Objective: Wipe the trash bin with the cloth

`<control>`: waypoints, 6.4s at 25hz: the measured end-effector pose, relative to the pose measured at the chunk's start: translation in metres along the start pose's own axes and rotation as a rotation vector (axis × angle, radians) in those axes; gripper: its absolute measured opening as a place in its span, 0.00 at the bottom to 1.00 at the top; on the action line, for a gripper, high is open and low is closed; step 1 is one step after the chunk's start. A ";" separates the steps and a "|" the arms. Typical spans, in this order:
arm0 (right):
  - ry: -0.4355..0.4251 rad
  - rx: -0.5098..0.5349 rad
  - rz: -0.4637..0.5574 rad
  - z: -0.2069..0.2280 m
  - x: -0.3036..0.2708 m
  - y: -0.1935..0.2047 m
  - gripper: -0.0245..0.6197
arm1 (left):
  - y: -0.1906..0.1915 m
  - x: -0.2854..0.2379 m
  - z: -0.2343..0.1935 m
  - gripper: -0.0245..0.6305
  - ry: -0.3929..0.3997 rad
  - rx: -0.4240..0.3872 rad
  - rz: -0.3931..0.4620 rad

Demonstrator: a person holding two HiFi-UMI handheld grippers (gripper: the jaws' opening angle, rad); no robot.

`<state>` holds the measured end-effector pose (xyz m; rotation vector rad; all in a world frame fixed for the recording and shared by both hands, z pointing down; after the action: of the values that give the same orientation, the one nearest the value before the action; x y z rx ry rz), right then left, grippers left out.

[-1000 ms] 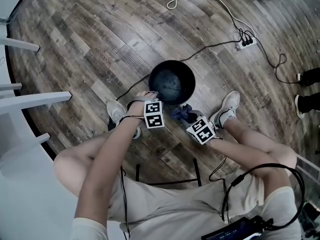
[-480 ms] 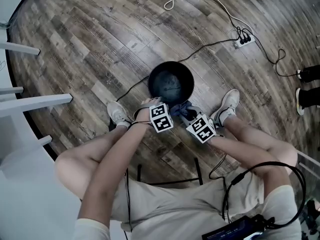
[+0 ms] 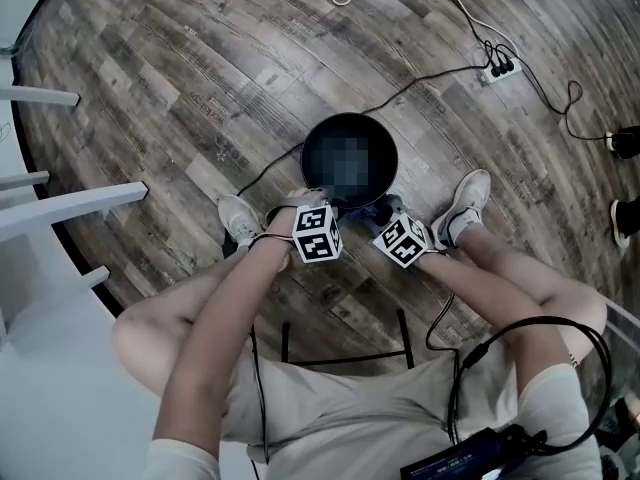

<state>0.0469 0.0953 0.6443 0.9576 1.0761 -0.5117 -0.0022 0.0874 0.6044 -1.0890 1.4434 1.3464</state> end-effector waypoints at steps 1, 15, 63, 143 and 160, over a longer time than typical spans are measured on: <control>0.000 -0.004 -0.012 0.001 -0.007 0.003 0.16 | 0.000 0.000 0.000 0.12 -0.002 -0.002 0.002; 0.048 -0.143 -0.154 0.012 -0.108 0.041 0.16 | 0.000 0.001 0.000 0.11 -0.028 -0.031 0.020; -0.111 -0.127 0.072 -0.026 0.093 -0.026 0.16 | 0.028 -0.009 -0.011 0.23 -0.100 0.041 -0.199; -0.041 -0.180 0.018 -0.024 0.087 -0.007 0.16 | -0.006 0.006 -0.001 0.17 -0.136 0.013 -0.015; 0.043 -0.128 0.002 -0.005 0.017 -0.014 0.16 | 0.019 0.004 -0.008 0.17 -0.090 -0.048 0.044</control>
<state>0.0411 0.0935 0.6221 0.8604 1.1330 -0.4166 -0.0220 0.0795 0.6058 -1.0192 1.3829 1.4499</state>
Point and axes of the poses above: the fingertips, and each gripper's own axes: x backward along the fingers, z to its right, y out of its underside, the point moved 2 cm from there along x, backward along the fingers, and after that the axes turned 13 degrees about -z, right-handed, at the moved point
